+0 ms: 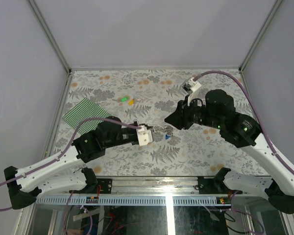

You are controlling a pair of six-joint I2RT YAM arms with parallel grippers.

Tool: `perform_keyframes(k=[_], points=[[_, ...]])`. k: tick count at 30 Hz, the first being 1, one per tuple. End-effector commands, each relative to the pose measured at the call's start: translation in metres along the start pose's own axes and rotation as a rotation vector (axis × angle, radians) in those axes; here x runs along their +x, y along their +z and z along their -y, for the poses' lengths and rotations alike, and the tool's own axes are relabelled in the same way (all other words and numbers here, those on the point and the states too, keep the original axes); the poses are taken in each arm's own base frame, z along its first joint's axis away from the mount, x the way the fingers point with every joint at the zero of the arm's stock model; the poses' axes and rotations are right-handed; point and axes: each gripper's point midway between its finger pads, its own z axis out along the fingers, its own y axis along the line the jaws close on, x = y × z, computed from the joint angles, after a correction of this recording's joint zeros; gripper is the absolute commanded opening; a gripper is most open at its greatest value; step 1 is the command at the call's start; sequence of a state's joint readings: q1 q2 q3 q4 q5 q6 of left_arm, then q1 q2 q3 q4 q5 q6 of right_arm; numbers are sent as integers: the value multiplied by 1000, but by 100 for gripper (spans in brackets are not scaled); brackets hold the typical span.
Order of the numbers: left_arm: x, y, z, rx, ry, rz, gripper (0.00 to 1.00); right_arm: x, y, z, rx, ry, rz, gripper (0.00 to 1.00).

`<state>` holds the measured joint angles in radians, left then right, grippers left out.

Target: Put the keys on the keyring

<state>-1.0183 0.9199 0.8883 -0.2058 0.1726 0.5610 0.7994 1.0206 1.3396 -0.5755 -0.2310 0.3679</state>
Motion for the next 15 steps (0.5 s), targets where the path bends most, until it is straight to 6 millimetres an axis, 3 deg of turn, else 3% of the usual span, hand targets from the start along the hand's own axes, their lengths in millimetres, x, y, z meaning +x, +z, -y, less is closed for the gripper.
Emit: perform_keyframes(k=[1,7,15], points=[[-32,-14,-14,19,361,81,0,-7,-16,-22,-102,-69,9,34],[-32,-22,-19,4,668,92,0,10,-14,-35,-208,-80,-49,34],[-35,-22,-24,-22,776,100,0,22,-2,-49,-322,-38,-90,39]])
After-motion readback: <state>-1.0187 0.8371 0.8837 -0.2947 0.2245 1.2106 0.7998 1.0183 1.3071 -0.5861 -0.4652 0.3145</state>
